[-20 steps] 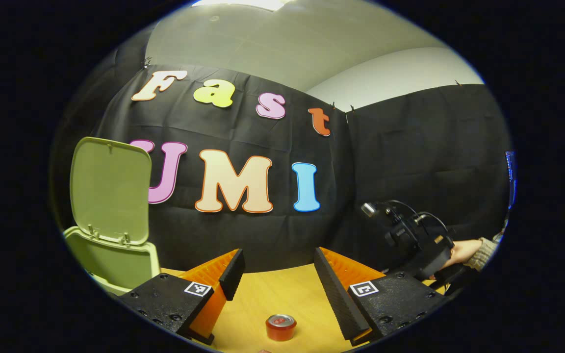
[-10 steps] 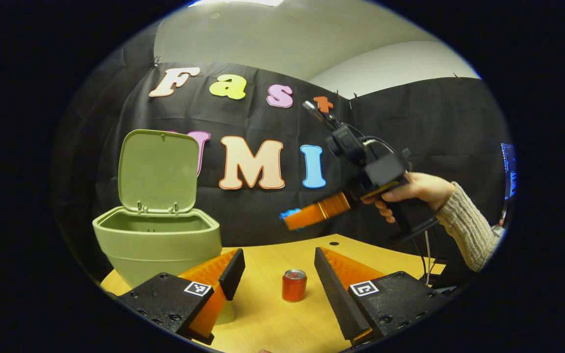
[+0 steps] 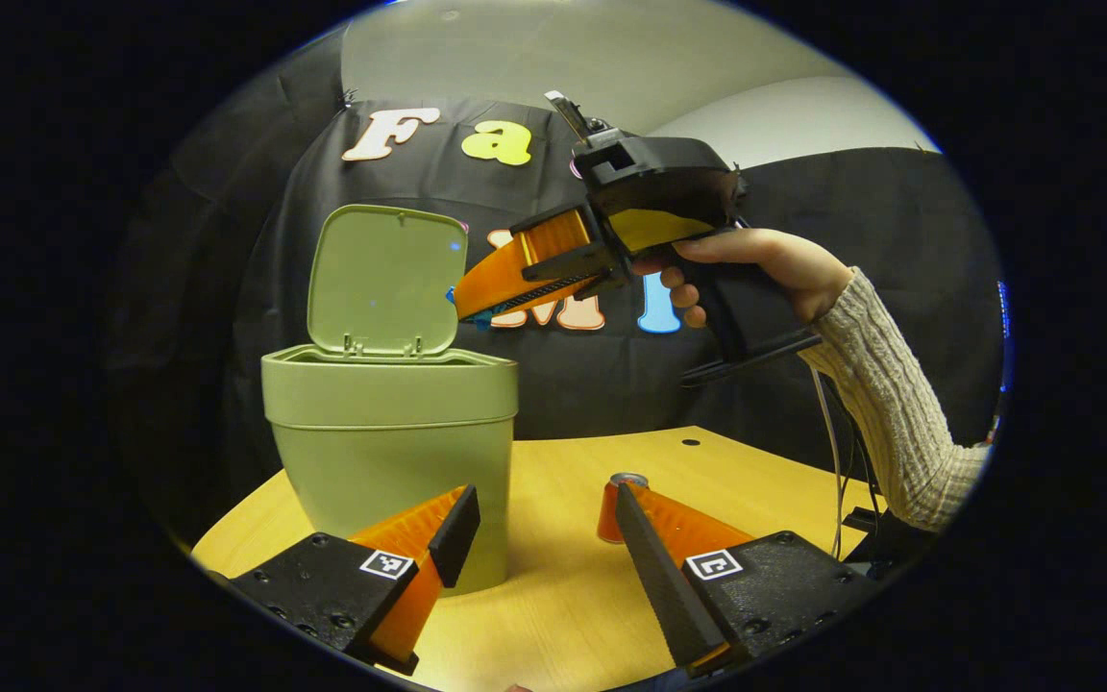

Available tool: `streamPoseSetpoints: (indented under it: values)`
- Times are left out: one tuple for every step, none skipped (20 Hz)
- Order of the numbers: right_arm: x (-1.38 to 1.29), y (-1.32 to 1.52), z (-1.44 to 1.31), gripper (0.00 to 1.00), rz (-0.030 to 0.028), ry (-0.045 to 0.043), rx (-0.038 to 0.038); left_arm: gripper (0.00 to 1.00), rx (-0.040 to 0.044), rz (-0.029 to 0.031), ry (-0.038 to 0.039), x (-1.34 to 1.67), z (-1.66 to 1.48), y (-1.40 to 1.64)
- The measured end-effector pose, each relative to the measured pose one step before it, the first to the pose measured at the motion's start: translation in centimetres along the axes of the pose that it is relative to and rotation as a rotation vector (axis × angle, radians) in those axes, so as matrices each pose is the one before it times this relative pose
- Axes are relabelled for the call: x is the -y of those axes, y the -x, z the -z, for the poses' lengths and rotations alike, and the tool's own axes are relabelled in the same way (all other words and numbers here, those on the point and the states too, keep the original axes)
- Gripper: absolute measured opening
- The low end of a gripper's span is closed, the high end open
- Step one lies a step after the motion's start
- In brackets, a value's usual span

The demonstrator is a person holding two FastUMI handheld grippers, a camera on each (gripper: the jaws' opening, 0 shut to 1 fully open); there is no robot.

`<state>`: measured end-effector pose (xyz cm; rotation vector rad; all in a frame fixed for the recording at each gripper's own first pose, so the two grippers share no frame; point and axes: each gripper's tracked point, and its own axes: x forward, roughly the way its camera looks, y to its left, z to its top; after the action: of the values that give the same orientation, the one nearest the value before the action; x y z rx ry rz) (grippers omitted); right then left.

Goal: Press the lid of the desktop garbage bin to open it, pick up the crumpled paper on the desktop and throw it into the bin, then pick up the pop can on the desktop and drop it into the bin, and finally close the garbage bin lid.

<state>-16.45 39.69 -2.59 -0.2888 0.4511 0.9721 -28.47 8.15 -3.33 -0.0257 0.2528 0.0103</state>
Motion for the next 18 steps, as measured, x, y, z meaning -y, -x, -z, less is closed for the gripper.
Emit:
streamPoseSetpoints:
  values:
    - [0.088, -1.111, -0.089, 0.19, 0.00248, 0.00381, -0.00718, 0.84, -0.00578, -0.00795, 0.00103, -0.512, 0.398, 0.159]
    - [0.02, -0.84, 0.317, 0.22, 0.00226, -0.00347, -0.00466, 0.84, -0.00558, -0.00693, -0.00079, -0.222, 0.277, 0.208]
    - [-0.079, -1.001, 0.418, 0.22, -0.00985, -0.00842, -0.01066, 0.87, -0.00347, -0.00377, -0.0008, -0.399, 0.293, 0.178]
    - [-0.044, -0.848, 0.262, 0.22, -0.01282, -0.01428, -0.01219, 0.87, -0.00458, 0.00117, -0.00071, -0.349, 0.235, 0.014]
    - [-0.161, -0.712, 0.234, 0.22, -0.01096, -0.01333, -0.00513, 0.87, -0.00534, 0.00123, -0.00076, -0.344, 0.486, 0.021]
    - [0.059, -0.422, 0.016, 0.25, -0.0009, -0.00585, 0.0002, 0.87, -0.0074, -0.00019, -0.00057, -0.17, 0.345, -0.078]
    - [0.176, -0.148, 0.112, 0.28, 0.01115, 0.00576, 0.00536, 0.87, -0.00735, -0.00013, -0.00015, -0.056, 0.459, 0.002]
    - [0.443, -0.004, -0.136, 0.42, 0.01347, 0.00781, 0.00849, 0.87, -0.00673, 0.00082, 0.00072, -0.051, 0.365, -0.064]
    - [0.412, 0.035, -0.189, 0.41, 0.01021, 0.0011, 0.00769, 0.87, -0.00607, -0.00055, 0.00248, 0.029, 0.294, -0.054]
    - [0.206, 0.161, -0.145, 0.56, -0.00274, -0.00468, 0.00558, 0.87, -0.00642, -0.00016, 0.00476, 0.024, 0.123, -0.238]
    - [0.158, 0.158, -0.003, 0.7, -0.00505, -0.00605, 0.00897, 0.87, -0.0044, 0.0032, 0.00591, 0.26, 0.357, -0.137]
    - [0.339, 0.274, -0.237, 0.85, -0.0012, -0.00294, 0.01136, 0.87, -0.00319, 0.00768, 0.00531, 0.275, 0.087, -0.204]
    - [0.72, 0.808, 0.186, 0.99, 0.01392, -0.00385, 0.01185, 0.87, -0.00441, 0.01056, 0.00351, 0.44, 0.193, -0.169]
    - [1.008, 0.654, 0.0, 0.98, 0.01748, -0.00246, 0.01063, 0.87, -0.0065, 0.01018, 0.00206, 0.375, 0.172, -0.297]
    - [1.113, 0.855, 0.248, 0.98, 0.01963, -0.00516, 0.01049, 0.87, -0.00675, 0.00768, -0.00054, 0.369, 0.199, -0.306]
    - [1.185, 0.774, 0.273, 0.98, 0.02155, -0.01056, 0.00884, 0.87, -0.00717, 0.00451, -0.00287, 0.3, 0.163, -0.346]
    - [1.269, 0.931, 0.315, 0.98, 0.01757, -0.00983, 0.00652, 0.87, -0.0066, 0.00534, -0.00399, 0.347, 0.237, -0.371]
    - [1.348, 0.988, 0.324, 0.98, 0.02156, -0.01272, 0.00628, 0.87, -0.00362, 0.00658, -0.00332, 0.423, 0.01, -0.407]
